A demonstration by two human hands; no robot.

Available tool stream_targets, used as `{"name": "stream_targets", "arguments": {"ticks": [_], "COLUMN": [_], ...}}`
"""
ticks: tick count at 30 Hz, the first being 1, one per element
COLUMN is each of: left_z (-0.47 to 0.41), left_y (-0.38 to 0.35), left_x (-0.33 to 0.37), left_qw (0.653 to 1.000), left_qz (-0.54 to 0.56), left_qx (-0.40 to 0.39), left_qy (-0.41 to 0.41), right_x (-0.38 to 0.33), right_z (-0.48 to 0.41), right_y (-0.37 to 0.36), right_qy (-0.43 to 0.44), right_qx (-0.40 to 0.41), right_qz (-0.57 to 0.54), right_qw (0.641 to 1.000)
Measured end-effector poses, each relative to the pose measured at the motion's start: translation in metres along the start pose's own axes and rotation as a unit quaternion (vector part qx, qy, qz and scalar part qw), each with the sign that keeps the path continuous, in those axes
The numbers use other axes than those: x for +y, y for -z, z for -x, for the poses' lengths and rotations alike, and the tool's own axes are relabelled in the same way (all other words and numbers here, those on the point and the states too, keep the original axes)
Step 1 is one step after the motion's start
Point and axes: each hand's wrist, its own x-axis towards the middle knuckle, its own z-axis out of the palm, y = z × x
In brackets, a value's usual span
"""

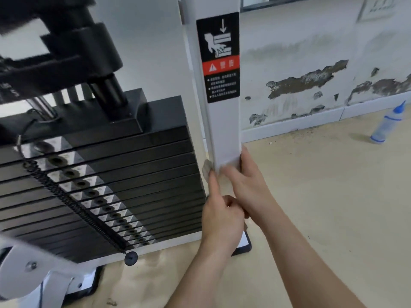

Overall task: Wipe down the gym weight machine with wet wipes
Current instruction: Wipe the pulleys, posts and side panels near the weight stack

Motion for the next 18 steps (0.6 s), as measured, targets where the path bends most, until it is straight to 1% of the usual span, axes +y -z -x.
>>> {"name": "stream_targets", "arguments": {"ticks": [2,4,6,8,10,12,13,15,16,18], "left_z": [0.009,0.015,0.02,0.025,0.031,0.037,0.037,0.035,0.034,0.034], "left_y": [0.006,0.015,0.021,0.021,0.021,0.025,0.027,0.03,0.031,0.033], "left_x": [0.009,0.013,0.016,0.017,0.022,0.031,0.034,0.036,0.036,0.035], "left_qw": [0.998,0.986,0.959,0.941,0.941,0.944,0.942,0.934,0.929,0.915], "left_qz": [-0.043,-0.145,-0.256,-0.303,-0.292,-0.266,-0.255,-0.236,-0.232,-0.231], "left_qx": [0.027,0.054,0.073,0.076,0.054,0.049,0.058,0.1,0.124,0.154], "left_qy": [-0.045,-0.069,-0.093,-0.132,-0.163,-0.19,-0.211,-0.249,-0.261,-0.293], "right_x": [-0.003,0.003,0.008,0.005,-0.012,-0.032,-0.04,-0.047,-0.047,-0.044], "right_z": [-0.002,0.0,0.001,-0.006,-0.018,-0.028,-0.03,-0.031,-0.03,-0.028], "right_y": [0.005,0.009,0.011,0.01,0.01,0.007,0.004,-0.002,-0.003,0.0], "right_qy": [0.016,0.008,-0.002,0.025,0.071,0.112,0.121,0.123,0.126,0.118], "right_qx": [-0.043,-0.083,-0.091,-0.086,-0.072,-0.073,-0.07,-0.05,-0.044,-0.07], "right_qz": [0.009,0.042,0.063,0.082,0.099,0.068,0.033,-0.023,-0.035,-0.034], "right_qw": [0.999,0.996,0.994,0.993,0.99,0.989,0.99,0.991,0.99,0.99]}}
